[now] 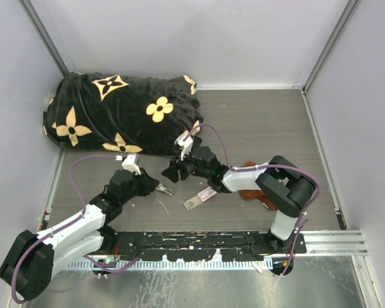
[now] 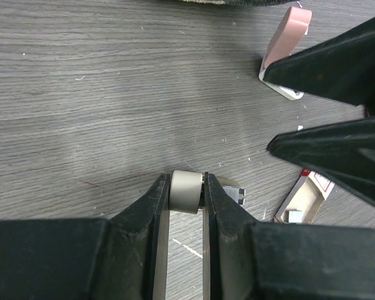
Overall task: Load the staples into the stapler
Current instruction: Install the staple into the stapler, then adjust the staple in the stapler.
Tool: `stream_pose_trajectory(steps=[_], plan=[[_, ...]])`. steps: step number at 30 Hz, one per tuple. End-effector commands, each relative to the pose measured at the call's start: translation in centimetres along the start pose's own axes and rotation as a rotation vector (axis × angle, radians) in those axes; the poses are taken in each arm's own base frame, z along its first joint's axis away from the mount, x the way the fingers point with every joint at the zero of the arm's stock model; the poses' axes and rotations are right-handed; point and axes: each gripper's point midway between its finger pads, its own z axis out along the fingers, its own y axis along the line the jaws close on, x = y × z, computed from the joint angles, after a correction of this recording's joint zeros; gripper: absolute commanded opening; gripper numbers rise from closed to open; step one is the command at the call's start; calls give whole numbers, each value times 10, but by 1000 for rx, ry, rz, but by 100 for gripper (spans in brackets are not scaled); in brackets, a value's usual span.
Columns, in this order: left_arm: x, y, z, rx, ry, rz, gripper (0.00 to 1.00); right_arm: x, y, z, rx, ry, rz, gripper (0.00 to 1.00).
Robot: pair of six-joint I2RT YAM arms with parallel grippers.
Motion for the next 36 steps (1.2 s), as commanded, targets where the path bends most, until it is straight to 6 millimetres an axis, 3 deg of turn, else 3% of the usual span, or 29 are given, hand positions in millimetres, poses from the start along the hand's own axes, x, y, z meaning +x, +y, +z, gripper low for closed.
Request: stream_pose_trajectory(steps=[1, 6, 25, 36], plan=[[-16, -8, 3, 26, -64, 16, 0, 30, -1, 3, 35, 162, -5, 59], [-15, -8, 4, 27, -60, 16, 0, 45, 1, 2, 36, 223, -18, 59], [-16, -8, 3, 29, -60, 16, 0, 70, -1, -1, 32, 274, -8, 58], [-16, -8, 4, 29, -60, 16, 0, 65, 1, 2, 22, 260, -15, 58]])
